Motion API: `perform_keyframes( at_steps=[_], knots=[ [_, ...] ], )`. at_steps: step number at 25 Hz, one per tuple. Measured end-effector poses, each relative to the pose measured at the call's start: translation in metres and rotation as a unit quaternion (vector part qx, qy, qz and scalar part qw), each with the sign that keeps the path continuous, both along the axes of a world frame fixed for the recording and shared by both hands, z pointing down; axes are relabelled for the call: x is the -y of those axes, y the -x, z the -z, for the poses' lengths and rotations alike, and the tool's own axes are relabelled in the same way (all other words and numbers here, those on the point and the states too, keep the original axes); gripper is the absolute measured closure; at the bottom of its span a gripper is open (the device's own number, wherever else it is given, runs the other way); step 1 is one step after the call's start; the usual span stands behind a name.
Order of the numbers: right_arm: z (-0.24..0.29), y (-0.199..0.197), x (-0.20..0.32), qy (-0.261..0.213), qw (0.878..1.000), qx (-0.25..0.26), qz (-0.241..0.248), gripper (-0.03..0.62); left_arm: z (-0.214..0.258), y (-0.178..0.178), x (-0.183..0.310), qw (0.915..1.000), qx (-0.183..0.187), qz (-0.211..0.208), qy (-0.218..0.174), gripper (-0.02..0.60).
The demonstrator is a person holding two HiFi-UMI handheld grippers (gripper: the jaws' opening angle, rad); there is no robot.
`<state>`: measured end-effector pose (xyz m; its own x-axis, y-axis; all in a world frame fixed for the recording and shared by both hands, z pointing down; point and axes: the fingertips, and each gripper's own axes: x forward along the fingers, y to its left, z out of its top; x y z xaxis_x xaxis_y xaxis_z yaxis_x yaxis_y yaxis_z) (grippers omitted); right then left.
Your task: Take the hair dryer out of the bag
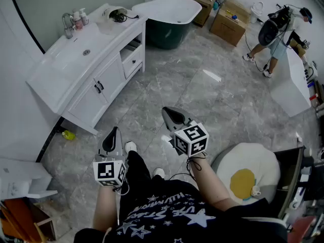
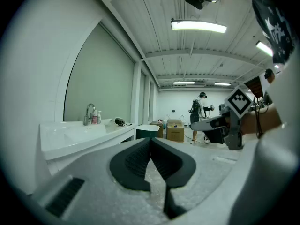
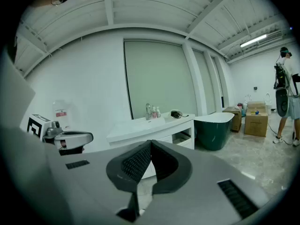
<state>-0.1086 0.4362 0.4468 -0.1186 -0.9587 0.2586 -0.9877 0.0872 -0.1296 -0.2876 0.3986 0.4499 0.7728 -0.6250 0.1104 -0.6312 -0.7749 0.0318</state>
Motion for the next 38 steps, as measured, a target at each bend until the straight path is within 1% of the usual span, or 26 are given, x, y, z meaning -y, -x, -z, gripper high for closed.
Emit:
perform_keyframes(
  at_steps=[8,13,17,19,22,24,25,26,27,28,30,35,38],
  knots=[
    [0.004,0.002,-0.014,-0.004,1.0,0.005,0.005,0.591,0.005,0.002,-0.012,1.0,0.002,0.0,-0.008,0.56],
    [0.009,0.003,-0.021,-0.01,1.0,-0.001,0.015,0.591,0.01,-0.001,-0.021,0.9999,-0.009,-0.009,-0.004,0.56],
    [0.014,-0.002,-0.024,-0.018,1.0,-0.011,0.017,0.592,0.011,-0.008,-0.027,0.9998,-0.008,-0.018,-0.006,0.56],
    [0.014,-0.007,-0.019,-0.02,1.0,-0.013,0.014,0.592,0.01,-0.01,-0.022,0.9998,-0.009,-0.012,-0.009,0.56],
    [0.009,-0.011,-0.008,-0.021,1.0,0.007,0.014,0.591,0.004,-0.01,-0.004,0.9999,-0.009,0.0,-0.008,0.557],
    [0.005,-0.012,0.003,-0.017,0.999,0.03,0.019,0.589,-0.003,-0.014,0.009,1.0,-0.006,-0.004,0.0,0.549],
    [0.003,-0.012,0.009,-0.016,0.999,0.043,0.022,0.583,-0.006,-0.018,0.017,0.9999,-0.007,-0.007,0.007,0.497],
    [0.001,-0.013,0.016,-0.014,0.998,0.053,0.025,0.542,-0.01,-0.021,0.025,0.9998,-0.009,-0.01,0.016,0.387],
    [-0.001,-0.015,0.023,-0.01,0.998,0.056,0.028,0.493,-0.014,-0.025,0.035,0.9996,-0.011,-0.01,0.025,0.33],
    [-0.003,-0.017,0.032,-0.005,0.998,0.052,0.03,0.458,-0.016,-0.028,0.046,0.9994,-0.012,-0.009,0.031,0.324],
    [-0.008,-0.027,0.051,0.005,0.999,0.042,0.031,0.411,-0.019,-0.038,0.071,0.9993,-0.013,-0.006,0.036,0.302],
    [-0.019,-0.06,0.114,0.018,0.998,0.063,0.019,0.346,-0.023,-0.072,0.139,0.9991,-0.01,-0.017,0.039,0.269],
    [-0.02,-0.079,0.162,0.021,0.998,0.066,0.011,0.327,-0.025,-0.089,0.19,0.9985,-0.013,-0.021,0.049,0.258]
  ],
)
